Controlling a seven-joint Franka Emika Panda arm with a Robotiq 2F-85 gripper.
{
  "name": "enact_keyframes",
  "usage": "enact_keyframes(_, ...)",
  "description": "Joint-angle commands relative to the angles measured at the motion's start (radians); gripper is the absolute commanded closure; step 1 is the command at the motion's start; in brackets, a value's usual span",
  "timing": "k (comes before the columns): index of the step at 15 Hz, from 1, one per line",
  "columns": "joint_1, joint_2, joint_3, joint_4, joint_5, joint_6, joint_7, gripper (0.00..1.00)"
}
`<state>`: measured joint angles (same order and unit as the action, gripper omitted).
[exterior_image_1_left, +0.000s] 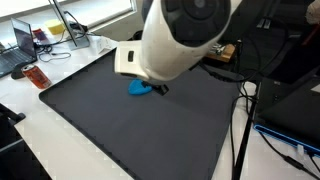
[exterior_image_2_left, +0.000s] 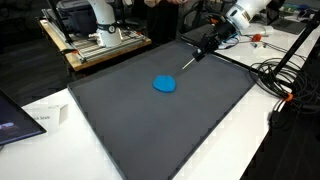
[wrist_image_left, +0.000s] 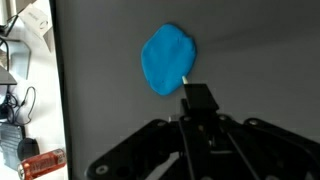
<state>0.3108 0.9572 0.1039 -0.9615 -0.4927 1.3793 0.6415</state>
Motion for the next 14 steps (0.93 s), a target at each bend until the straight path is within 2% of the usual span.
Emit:
enact_keyframes(1, -0.071, -0.031, 0.034, 0.013, 0.08, 0.007, -0.054, 0.97)
enact_keyframes(6, -0.167, -0.07, 0.054, 0.02, 0.159, 0.027, -0.112, 0.97)
enact_keyframes(14, -0.301, -0.121, 0.087, 0.0, 0.259, 0.135, -0.183, 0.97)
